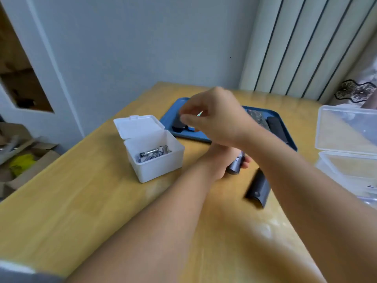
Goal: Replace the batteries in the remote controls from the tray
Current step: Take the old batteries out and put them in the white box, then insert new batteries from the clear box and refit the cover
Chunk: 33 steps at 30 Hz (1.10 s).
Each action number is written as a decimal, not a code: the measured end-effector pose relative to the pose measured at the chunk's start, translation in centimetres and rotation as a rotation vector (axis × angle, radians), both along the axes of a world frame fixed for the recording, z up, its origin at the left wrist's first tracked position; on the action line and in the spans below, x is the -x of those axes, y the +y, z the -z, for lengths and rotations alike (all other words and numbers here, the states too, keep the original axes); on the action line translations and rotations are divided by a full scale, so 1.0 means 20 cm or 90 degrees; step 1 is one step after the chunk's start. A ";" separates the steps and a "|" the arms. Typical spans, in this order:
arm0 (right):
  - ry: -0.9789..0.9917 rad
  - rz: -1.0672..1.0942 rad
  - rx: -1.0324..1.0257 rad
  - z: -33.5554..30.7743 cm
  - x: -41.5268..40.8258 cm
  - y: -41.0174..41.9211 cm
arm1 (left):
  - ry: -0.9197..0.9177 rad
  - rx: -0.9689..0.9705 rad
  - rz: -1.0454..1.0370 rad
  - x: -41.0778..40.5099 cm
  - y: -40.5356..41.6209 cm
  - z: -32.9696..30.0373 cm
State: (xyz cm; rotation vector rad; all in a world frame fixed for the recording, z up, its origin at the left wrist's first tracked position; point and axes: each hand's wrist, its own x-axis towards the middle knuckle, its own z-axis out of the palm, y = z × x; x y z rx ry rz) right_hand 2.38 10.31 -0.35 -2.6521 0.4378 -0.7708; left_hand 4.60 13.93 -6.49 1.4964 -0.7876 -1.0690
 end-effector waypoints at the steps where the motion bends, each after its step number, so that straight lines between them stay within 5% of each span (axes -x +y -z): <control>1: -0.028 0.024 0.026 -0.01 0.09 -0.03 | -0.019 0.027 0.023 0.03 -0.02 -0.01; 7: 0.024 0.222 -0.012 -0.12 0.81 -0.25 | -0.019 0.049 0.045 0.15 -0.09 0.04; 13: 0.334 0.375 -0.162 -0.14 1.37 -0.41 | -0.050 0.075 0.065 0.34 -0.15 0.06; 23: 0.621 0.495 -0.092 -0.03 1.31 -0.67 | -0.035 0.097 0.071 0.32 -0.15 0.08; 33: 0.658 0.539 0.059 0.12 1.40 -0.82 | -0.029 0.101 0.086 0.31 -0.16 0.08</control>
